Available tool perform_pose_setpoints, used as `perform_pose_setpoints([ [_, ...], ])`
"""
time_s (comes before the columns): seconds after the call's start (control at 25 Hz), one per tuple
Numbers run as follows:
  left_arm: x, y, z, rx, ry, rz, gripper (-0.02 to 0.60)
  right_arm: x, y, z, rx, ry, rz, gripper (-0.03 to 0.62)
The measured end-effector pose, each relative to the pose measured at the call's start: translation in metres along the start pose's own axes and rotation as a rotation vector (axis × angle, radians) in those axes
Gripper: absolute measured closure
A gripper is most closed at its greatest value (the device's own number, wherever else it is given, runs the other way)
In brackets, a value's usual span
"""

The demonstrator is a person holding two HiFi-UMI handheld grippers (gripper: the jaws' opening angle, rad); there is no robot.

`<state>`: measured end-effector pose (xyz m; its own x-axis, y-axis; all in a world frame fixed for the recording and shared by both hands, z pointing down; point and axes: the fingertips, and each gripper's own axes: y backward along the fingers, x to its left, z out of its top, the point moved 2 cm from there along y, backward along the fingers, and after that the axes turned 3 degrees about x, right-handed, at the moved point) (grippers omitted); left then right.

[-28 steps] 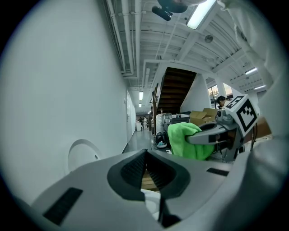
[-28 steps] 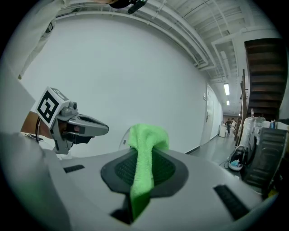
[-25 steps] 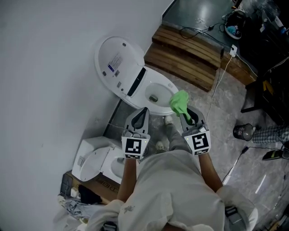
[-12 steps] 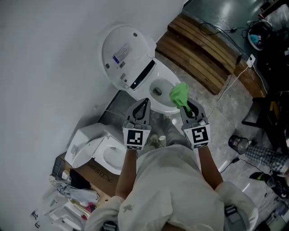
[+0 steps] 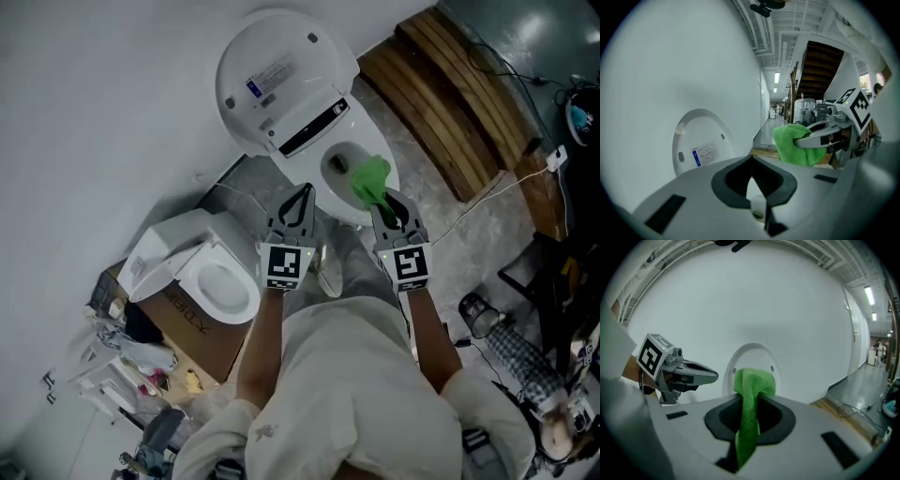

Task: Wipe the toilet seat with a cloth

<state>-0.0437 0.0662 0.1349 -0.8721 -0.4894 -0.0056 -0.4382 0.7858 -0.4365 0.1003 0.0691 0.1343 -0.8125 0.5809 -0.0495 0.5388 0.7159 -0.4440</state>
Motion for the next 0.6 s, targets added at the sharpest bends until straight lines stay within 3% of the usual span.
perform_pose_setpoints([
  [0.28,0.008,-0.026,-0.031,0.056,0.04,0.055,0.569,-0.015,-0.034,-0.039,0.074,0.001,0.06,0.549],
  [0.6,0.006,-0.046,-0.082,0.125,0.061,0.032,0.569,-0.014,-0.068,-0.084,0.137,0.008,0.08,0.549],
])
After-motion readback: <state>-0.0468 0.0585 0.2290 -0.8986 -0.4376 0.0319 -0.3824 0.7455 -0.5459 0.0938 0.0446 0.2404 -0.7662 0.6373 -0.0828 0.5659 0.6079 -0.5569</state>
